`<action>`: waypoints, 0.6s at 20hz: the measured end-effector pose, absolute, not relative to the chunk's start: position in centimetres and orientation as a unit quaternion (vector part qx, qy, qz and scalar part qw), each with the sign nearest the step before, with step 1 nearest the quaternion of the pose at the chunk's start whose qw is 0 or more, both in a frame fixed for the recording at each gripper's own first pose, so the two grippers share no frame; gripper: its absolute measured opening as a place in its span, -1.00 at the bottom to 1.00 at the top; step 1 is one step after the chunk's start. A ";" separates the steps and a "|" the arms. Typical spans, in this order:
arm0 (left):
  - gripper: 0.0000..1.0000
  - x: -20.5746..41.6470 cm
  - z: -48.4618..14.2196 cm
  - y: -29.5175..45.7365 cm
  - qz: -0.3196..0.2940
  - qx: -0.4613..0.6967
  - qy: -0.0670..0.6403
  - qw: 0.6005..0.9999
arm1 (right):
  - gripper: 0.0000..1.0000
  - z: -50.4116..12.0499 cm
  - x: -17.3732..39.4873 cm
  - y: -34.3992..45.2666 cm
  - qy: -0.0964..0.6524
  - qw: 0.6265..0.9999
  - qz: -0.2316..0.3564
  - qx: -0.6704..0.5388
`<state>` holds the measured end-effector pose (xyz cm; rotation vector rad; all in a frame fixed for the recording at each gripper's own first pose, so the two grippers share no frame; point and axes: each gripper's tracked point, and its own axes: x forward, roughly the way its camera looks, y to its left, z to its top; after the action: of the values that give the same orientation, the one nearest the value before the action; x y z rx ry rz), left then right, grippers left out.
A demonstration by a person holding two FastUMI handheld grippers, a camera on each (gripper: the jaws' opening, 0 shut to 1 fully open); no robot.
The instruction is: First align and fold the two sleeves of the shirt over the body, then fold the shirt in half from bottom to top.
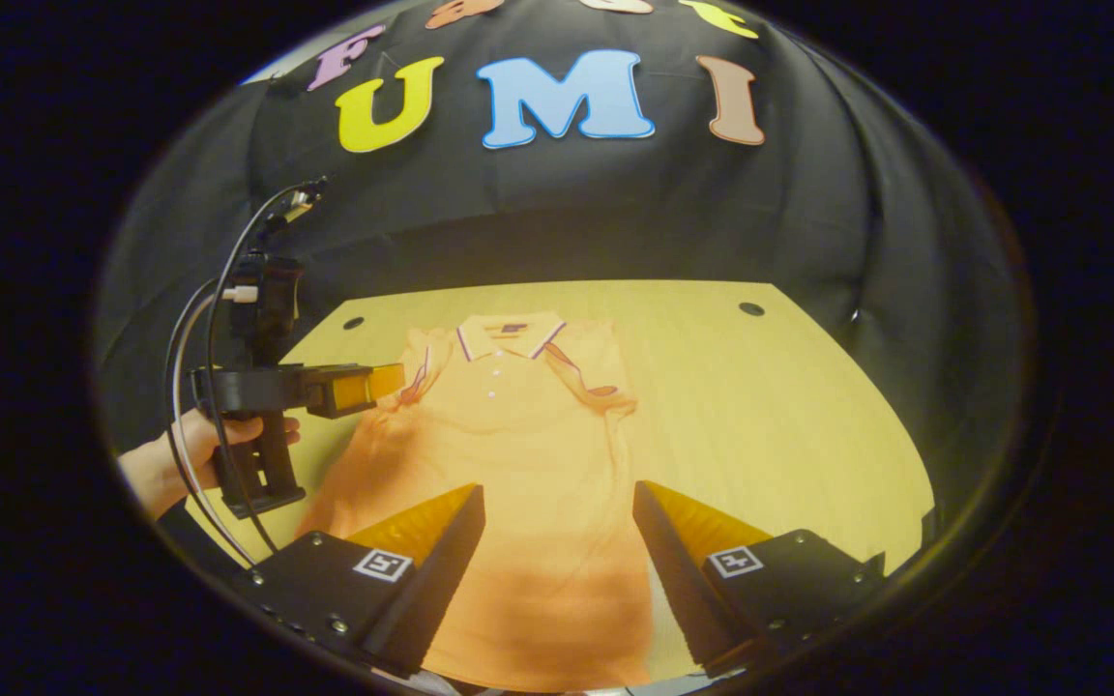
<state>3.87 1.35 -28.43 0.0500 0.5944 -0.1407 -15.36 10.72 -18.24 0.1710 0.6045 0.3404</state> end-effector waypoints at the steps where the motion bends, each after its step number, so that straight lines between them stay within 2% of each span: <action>1: 0.91 2.3 -28.7 1.6 -0.064 0.028 0.297 0.952 | 0.95 -18.8 -16.2 10.5 0.300 0.935 0.171 0.084; 12: 0.92 -15.2 -30.2 2.4 -0.053 0.043 0.329 0.942 | 0.95 -24.2 -24.5 7.4 0.344 0.916 0.198 0.059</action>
<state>-15.21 2.44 -30.19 0.0869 0.6715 -0.1079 -24.45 7.37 -24.20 0.1222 0.7081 0.4068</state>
